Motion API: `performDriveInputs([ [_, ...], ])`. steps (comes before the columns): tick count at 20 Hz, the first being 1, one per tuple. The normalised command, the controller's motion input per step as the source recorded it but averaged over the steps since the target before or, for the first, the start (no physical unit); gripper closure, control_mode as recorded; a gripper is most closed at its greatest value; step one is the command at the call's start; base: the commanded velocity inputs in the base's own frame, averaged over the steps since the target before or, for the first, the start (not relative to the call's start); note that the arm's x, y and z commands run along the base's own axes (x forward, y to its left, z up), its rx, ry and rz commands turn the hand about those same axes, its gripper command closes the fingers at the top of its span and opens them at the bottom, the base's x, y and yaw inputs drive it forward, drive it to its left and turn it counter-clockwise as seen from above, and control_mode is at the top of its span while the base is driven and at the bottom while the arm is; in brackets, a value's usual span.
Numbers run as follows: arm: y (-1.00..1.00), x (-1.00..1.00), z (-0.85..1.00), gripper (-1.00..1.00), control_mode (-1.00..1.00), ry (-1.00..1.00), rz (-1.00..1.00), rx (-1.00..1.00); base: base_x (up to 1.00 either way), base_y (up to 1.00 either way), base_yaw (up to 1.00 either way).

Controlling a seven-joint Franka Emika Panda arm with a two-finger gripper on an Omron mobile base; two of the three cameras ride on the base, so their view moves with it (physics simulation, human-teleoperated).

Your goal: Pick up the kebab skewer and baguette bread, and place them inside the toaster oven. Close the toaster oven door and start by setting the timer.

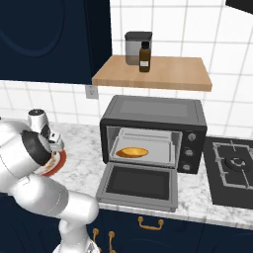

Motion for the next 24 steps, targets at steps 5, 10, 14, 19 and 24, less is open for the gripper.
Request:
performDriveInputs([
  [5, 0.13, 0.15, -0.37, -1.0, -1.0, 0.02, 0.0, -0.03, 0.0, 0.0, 0.0],
  [10, 0.08, 0.09, -0.24, -1.0, -1.0, 0.02, 0.0, -0.01, 0.0, 0.0, 0.0],
  [14, 0.09, 0.13, -0.24, -1.0, -1.0, 0.04, 0.0, -0.02, 0.0, 0.0, 0.0],
  [19, 0.04, 0.05, -0.19, 1.0, -1.0, 0.02, 0.0, -0.01, 0.0, 0.0, 0.0],
  [24, 0.02, 0.0, -0.1, 1.0, -1.0, 0.0, 0.03, 0.0, 0.0, 0.0, 0.0],
])
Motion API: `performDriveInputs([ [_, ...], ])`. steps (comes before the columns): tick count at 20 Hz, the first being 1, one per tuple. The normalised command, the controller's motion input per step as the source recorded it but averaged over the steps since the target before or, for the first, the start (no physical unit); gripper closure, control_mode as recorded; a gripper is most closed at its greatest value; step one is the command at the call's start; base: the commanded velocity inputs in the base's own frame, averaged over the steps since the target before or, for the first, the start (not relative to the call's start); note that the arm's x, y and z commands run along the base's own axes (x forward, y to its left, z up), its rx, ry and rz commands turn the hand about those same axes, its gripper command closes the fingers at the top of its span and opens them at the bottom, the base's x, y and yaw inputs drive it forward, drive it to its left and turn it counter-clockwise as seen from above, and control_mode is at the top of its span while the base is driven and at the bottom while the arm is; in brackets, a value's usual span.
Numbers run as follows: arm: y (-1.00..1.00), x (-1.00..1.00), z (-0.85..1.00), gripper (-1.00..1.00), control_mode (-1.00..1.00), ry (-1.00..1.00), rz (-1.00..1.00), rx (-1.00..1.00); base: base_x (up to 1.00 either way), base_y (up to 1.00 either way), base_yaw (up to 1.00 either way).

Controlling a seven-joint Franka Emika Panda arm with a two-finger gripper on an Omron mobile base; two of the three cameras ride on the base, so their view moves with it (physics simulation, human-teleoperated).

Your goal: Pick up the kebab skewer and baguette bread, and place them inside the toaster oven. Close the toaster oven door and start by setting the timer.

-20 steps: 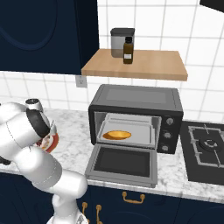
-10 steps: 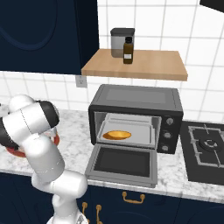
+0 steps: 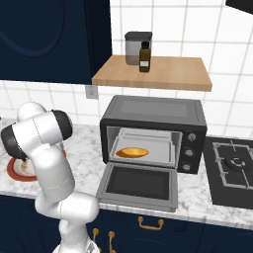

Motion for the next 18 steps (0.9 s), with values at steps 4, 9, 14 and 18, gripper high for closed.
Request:
performDriveInputs([
  [4, 0.0, 0.0, -0.19, 1.0, -1.0, 0.0, 0.05, 0.0, 0.0, 0.0, 0.0],
  [9, -0.27, -0.25, 0.17, 1.0, -1.0, 0.0, 0.0, 0.0, 0.0, 0.0, 0.0],
  [14, -0.36, -0.46, 0.55, 1.0, -1.0, 0.0, -0.01, 0.01, 0.0, 0.0, 0.0],
  [18, -0.43, -0.51, 0.58, 1.0, -1.0, 0.0, -0.07, 0.02, 0.0, 0.0, 0.0],
])
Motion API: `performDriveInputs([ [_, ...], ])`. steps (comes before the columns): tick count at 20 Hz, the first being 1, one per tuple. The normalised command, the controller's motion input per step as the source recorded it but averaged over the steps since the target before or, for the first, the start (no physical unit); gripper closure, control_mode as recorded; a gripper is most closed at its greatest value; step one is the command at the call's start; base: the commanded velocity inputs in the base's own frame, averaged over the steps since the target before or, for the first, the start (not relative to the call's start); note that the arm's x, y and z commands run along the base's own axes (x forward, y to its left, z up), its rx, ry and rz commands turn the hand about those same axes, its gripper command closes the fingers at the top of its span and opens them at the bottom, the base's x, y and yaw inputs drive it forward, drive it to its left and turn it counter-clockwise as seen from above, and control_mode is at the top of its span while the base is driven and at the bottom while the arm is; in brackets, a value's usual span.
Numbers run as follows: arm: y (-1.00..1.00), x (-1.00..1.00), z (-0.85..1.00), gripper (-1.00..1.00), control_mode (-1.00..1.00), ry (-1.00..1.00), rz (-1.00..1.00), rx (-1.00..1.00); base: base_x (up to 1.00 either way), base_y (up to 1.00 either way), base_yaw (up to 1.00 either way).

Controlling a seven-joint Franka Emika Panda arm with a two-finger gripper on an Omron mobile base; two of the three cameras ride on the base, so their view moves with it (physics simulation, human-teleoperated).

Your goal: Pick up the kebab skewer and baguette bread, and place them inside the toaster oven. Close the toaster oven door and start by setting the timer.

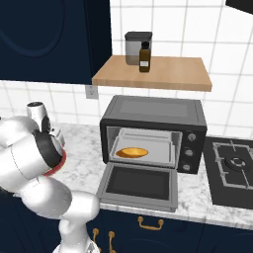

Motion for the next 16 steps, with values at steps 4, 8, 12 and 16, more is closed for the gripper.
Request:
performDriveInputs([
  [4, -0.64, -0.41, 0.75, 1.0, -1.0, 0.0, -0.12, 0.07, 0.0, 0.0, 0.0],
  [8, -0.86, -0.26, 0.72, 1.0, -1.0, 0.0, -0.2, 0.11, 0.0, 0.0, 0.0],
  [12, -0.68, -0.21, 0.4, 1.0, -1.0, 0.0, -0.33, 0.05, 0.0, 0.0, 0.0],
  [16, -0.76, -0.27, 0.4, 1.0, -1.0, 0.0, -0.41, 0.05, 0.0, 0.0, 0.0],
])
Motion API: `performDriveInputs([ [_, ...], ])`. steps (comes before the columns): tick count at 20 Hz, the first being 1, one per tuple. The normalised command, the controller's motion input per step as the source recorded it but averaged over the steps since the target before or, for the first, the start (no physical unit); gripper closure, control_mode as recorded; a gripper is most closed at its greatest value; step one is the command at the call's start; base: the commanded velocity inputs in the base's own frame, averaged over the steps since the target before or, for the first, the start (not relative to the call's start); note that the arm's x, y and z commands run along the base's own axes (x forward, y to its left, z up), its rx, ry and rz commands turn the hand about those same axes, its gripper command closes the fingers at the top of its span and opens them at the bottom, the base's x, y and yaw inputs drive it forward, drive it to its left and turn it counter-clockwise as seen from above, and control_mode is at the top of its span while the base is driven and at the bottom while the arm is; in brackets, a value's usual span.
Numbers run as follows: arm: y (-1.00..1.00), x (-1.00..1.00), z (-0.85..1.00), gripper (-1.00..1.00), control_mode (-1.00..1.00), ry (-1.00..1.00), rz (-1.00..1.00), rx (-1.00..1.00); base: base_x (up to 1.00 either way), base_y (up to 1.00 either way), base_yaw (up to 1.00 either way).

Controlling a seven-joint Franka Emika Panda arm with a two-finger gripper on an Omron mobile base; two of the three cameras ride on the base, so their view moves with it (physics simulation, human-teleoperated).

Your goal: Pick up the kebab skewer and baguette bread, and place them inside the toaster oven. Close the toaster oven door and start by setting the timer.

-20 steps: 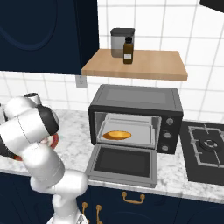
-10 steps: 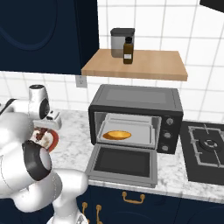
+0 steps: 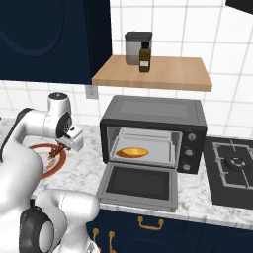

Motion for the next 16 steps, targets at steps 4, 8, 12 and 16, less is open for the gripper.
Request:
performDriveInputs([
  [4, -0.92, -0.18, 0.53, 1.0, -1.0, 0.0, -0.43, 0.08, 0.0, 0.0, 0.0],
  [8, -1.0, -0.16, 0.36, 1.0, -1.0, 0.0, -0.44, 0.1, 0.0, 0.0, 0.0],
  [12, -1.0, -0.11, 0.25, 1.0, -1.0, 0.0, -0.43, 0.12, 0.0, 0.0, 0.0],
  [16, -1.0, 0.0, 0.1, 1.0, -1.0, 0.0, -0.42, 0.12, 0.0, 0.0, 0.0],
])
